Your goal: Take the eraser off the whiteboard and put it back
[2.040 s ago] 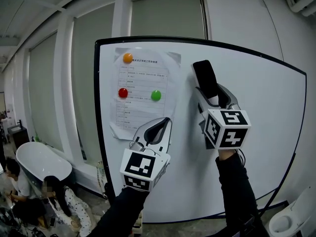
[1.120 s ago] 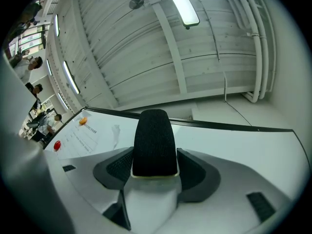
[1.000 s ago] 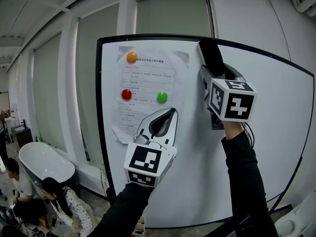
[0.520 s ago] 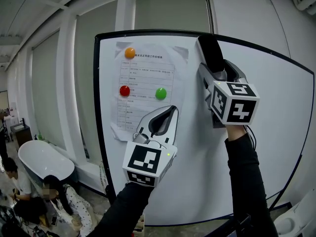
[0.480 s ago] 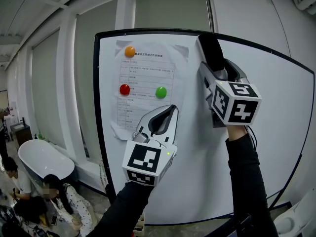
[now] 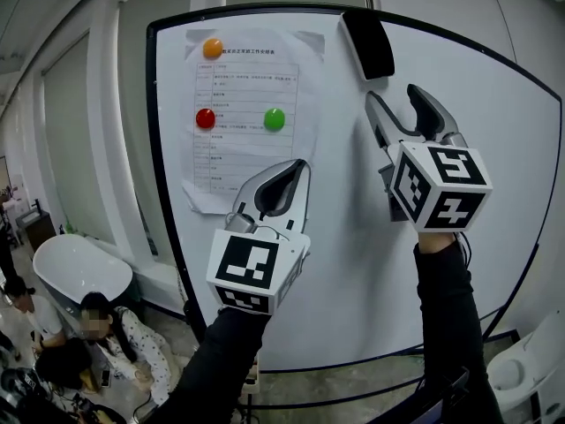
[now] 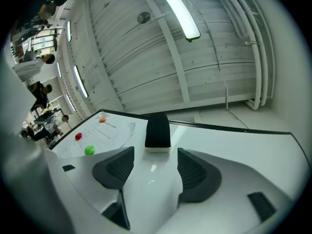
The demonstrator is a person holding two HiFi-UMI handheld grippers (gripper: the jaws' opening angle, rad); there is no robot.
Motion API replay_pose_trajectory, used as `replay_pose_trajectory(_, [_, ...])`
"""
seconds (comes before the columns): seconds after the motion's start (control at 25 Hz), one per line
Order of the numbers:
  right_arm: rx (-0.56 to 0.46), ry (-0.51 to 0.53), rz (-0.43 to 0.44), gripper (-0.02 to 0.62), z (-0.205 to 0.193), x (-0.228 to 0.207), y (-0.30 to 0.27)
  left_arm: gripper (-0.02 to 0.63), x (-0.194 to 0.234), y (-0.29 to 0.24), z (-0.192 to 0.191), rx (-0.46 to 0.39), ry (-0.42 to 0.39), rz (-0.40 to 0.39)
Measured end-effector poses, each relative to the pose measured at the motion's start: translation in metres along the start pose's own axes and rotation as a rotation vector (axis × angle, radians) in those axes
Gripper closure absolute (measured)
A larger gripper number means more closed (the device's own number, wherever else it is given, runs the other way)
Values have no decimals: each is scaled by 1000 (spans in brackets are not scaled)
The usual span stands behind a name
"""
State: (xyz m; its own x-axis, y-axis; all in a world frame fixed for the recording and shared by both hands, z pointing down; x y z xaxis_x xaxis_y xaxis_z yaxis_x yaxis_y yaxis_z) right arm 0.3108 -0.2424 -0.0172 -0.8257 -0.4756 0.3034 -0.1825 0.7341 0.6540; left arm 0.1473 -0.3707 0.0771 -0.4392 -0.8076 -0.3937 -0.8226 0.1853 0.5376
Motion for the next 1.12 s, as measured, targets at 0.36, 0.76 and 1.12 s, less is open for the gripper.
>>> replay_pose_trajectory(0.36, [30,8,34,366,-17,8,45,600,-15,10,-11,23,29,-17])
replay_pose_trajectory(0.76, [53,-42,40,514,-33,16,91,600,-26,30,-21,46,66,-18])
replay_pose_trajectory(1.12, [111,-154,36,569,-60,14,130,600,-47,58,-50,98,139,-30])
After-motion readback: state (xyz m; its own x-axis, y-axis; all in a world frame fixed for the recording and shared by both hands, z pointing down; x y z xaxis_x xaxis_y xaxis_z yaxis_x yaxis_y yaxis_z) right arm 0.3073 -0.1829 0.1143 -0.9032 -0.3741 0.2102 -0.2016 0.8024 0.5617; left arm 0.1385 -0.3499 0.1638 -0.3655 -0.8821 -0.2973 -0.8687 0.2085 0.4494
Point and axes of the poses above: the fingertips, and each gripper's own axes: y backward along the fingers, x to its left, z out of its top, the point moved 10 cm from there along y, backward along the fingers, and after that the axes turned 1 degree about y, right-handed, at the moved point
